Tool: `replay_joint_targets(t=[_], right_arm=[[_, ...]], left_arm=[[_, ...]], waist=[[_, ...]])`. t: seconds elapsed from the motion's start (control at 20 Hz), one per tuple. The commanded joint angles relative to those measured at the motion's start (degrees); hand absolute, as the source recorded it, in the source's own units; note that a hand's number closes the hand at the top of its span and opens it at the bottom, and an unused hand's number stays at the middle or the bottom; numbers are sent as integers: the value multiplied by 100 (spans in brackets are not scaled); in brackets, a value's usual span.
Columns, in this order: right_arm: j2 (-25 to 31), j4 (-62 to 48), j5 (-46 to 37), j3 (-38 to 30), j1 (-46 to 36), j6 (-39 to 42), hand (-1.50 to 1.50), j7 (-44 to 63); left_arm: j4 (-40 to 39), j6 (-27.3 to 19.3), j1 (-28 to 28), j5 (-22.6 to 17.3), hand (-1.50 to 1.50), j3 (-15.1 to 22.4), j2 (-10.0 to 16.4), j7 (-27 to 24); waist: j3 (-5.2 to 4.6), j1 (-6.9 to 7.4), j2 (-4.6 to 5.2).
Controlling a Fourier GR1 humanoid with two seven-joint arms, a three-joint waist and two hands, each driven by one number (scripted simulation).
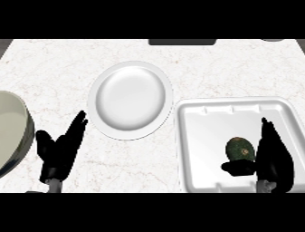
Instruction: Pick the squash from the tray and place it in the plate
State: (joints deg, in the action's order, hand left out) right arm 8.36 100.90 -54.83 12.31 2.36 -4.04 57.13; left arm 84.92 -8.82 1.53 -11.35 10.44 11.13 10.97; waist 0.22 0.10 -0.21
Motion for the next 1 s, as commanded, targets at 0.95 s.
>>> replay_joint_targets(t=[0.95], right_arm=[[-825,-871,-1035,3518,-1620,47,150,185]], left_arm=[[-221,476,-390,239,0,209,-288,208]], waist=[[-31,965,96]])
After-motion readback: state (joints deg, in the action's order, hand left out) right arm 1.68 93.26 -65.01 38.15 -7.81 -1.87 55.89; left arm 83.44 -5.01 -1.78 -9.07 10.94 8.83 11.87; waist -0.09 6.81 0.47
